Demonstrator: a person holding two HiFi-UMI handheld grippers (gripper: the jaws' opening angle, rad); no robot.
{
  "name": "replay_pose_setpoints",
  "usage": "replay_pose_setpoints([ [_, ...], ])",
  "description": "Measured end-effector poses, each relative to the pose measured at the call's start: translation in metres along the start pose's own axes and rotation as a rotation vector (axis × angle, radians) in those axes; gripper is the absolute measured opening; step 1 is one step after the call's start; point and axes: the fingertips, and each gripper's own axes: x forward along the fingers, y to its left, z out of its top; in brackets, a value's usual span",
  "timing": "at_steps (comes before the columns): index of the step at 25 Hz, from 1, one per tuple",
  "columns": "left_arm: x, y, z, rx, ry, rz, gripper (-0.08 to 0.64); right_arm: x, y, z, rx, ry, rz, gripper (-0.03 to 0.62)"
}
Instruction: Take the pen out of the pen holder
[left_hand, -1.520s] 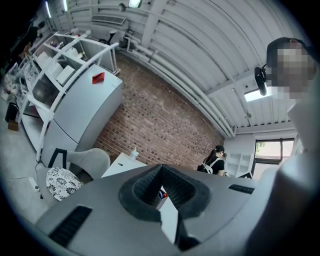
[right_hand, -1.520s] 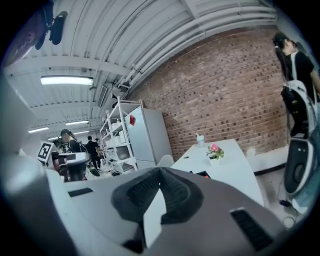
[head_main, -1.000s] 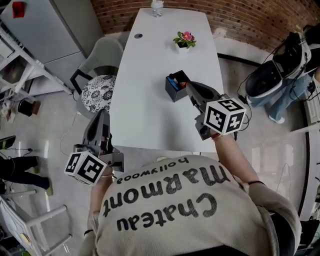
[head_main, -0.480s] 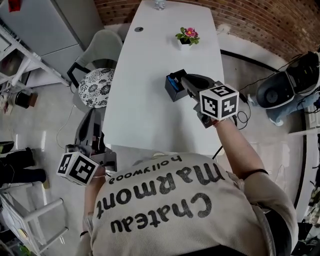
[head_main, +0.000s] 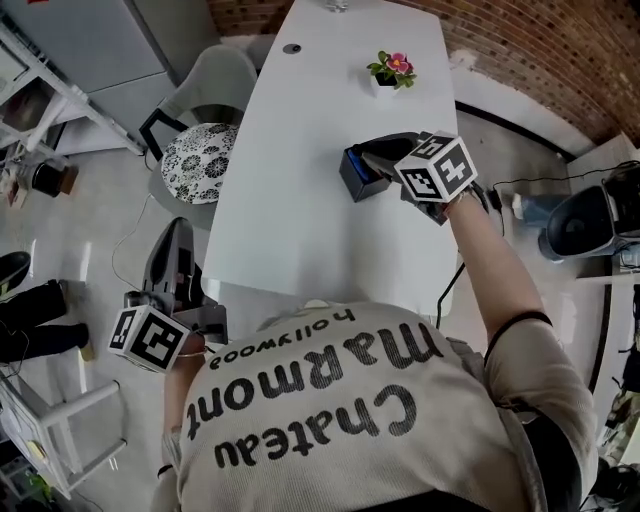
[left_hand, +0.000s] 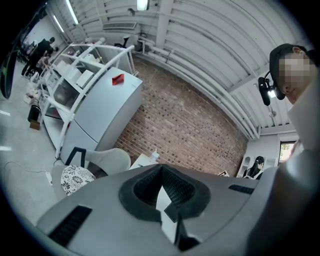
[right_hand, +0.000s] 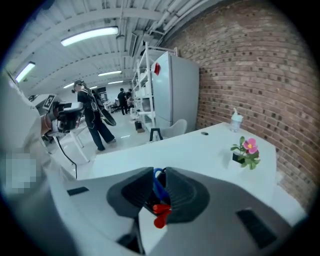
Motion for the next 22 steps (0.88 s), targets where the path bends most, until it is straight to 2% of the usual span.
replay_pose_setpoints([
  [7, -0.001, 0.006, -0.001, -0.006, -0.013, 0.024, 0.002, 0.025, -0.006, -0.010, -0.178, 0.147, 0.043, 0.091],
  [10, 0.001, 0.008, -0.001, -0.008, -0.009, 0.029, 0.002, 0.033, -0.009, -0.011, -0.201, 0.184, 0.068, 0.104],
  [15, 0.006, 0.007, -0.003, -0.010, -0.001, 0.034, 0.002, 0.040, -0.013, -0.011, -0.242, 0.210, 0.110, 0.123],
  [22, 0.008, 0.011, -0.007, -0.020, 0.009, 0.036, 0.002, 0.044, -0.007, -0.013, -0.264, 0.180, 0.239, 0.087],
])
